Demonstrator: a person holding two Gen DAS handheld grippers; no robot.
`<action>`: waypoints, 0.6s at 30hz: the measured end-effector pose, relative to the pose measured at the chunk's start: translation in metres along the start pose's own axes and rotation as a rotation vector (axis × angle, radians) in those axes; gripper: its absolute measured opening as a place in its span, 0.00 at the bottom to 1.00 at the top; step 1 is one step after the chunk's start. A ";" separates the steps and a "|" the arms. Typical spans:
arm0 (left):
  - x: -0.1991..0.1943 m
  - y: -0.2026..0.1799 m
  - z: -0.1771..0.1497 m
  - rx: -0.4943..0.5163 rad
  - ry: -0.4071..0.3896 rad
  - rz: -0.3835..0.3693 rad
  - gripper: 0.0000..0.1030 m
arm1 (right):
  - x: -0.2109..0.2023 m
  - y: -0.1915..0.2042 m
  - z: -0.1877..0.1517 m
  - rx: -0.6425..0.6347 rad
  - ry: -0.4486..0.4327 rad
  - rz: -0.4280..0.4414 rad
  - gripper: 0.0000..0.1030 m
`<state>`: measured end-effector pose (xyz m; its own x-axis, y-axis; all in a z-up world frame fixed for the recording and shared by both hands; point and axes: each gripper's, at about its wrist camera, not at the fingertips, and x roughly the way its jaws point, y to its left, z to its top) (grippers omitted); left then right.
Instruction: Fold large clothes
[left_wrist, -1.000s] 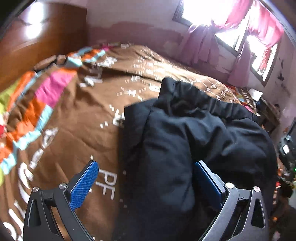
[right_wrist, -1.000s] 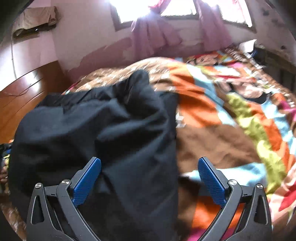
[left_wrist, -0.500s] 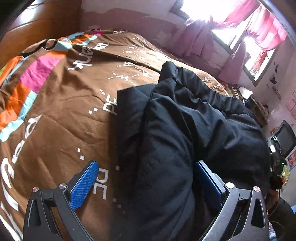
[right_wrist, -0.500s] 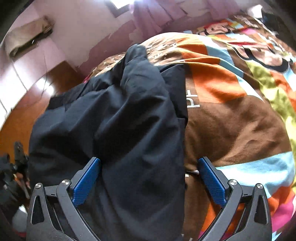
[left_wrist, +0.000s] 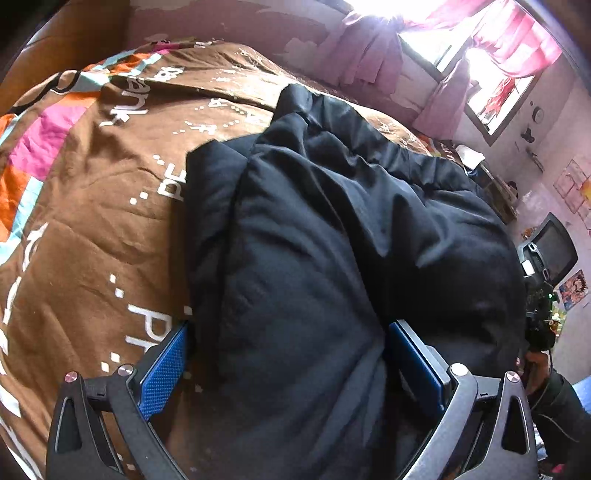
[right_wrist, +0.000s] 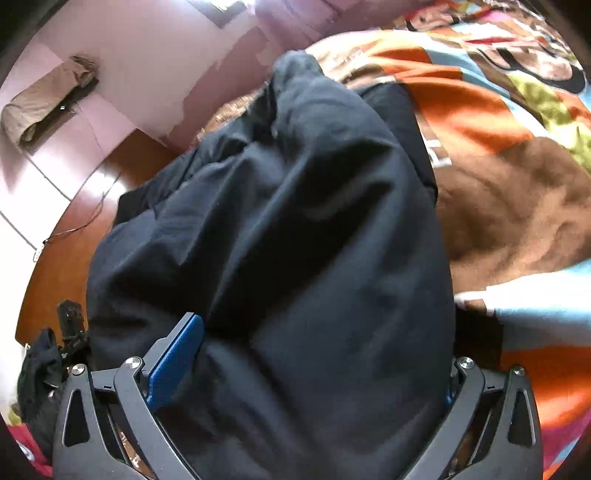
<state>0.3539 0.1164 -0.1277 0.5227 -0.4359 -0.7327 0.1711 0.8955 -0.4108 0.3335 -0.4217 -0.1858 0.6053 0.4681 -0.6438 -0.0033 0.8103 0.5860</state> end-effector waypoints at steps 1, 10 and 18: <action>-0.001 -0.001 -0.001 0.001 0.003 -0.004 0.95 | 0.002 0.002 0.001 0.012 0.011 -0.009 0.99; -0.030 -0.022 0.003 -0.029 0.005 0.049 0.31 | -0.015 0.031 -0.006 0.079 0.005 -0.093 0.31; -0.094 -0.077 0.019 0.136 -0.146 0.092 0.17 | -0.050 0.109 0.009 -0.027 -0.082 -0.054 0.16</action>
<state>0.3073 0.0902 -0.0168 0.6550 -0.3433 -0.6731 0.2234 0.9390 -0.2615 0.3099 -0.3598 -0.0857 0.6679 0.3940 -0.6314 0.0106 0.8433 0.5374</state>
